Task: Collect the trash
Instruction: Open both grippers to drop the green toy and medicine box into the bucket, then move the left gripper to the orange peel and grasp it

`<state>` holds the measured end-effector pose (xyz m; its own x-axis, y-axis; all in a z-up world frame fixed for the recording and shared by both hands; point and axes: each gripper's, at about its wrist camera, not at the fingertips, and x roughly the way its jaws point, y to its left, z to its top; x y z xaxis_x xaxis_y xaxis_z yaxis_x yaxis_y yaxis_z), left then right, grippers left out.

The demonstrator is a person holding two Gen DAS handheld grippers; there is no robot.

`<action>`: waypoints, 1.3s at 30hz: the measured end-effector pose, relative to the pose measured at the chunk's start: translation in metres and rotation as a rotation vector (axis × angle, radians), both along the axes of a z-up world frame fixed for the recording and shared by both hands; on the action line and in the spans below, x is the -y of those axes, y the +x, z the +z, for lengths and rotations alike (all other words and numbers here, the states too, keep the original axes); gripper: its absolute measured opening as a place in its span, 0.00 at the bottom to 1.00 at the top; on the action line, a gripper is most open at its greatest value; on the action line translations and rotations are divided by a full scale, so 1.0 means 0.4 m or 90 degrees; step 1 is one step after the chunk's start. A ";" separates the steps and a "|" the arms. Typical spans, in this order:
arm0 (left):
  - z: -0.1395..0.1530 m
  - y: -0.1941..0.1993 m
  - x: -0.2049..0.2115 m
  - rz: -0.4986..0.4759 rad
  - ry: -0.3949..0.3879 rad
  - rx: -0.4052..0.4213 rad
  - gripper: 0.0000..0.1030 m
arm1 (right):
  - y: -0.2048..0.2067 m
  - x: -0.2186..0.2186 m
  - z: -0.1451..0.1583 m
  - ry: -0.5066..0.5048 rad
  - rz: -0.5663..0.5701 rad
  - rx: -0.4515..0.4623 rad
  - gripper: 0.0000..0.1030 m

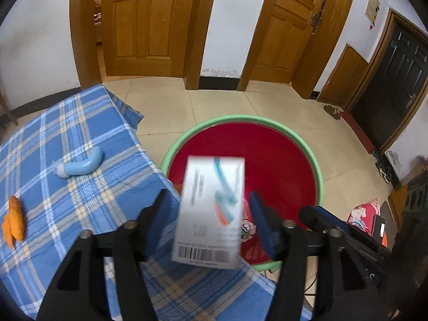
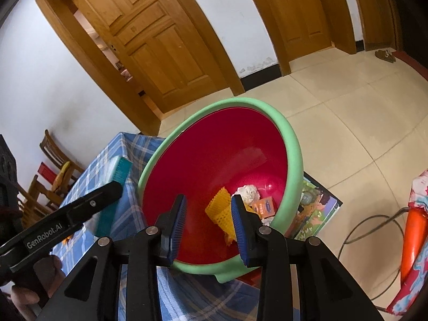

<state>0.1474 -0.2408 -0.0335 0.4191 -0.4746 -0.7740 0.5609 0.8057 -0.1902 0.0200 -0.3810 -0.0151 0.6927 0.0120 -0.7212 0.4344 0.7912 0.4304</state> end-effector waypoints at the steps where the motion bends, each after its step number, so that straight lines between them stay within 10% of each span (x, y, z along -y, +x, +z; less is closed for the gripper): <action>1: -0.001 -0.003 0.001 0.000 -0.002 -0.001 0.65 | -0.001 0.002 -0.002 0.000 -0.002 -0.002 0.35; 39: 0.059 0.033 -0.351 0.177 -0.018 0.034 0.65 | 0.010 -0.148 0.073 -0.020 0.056 0.018 0.56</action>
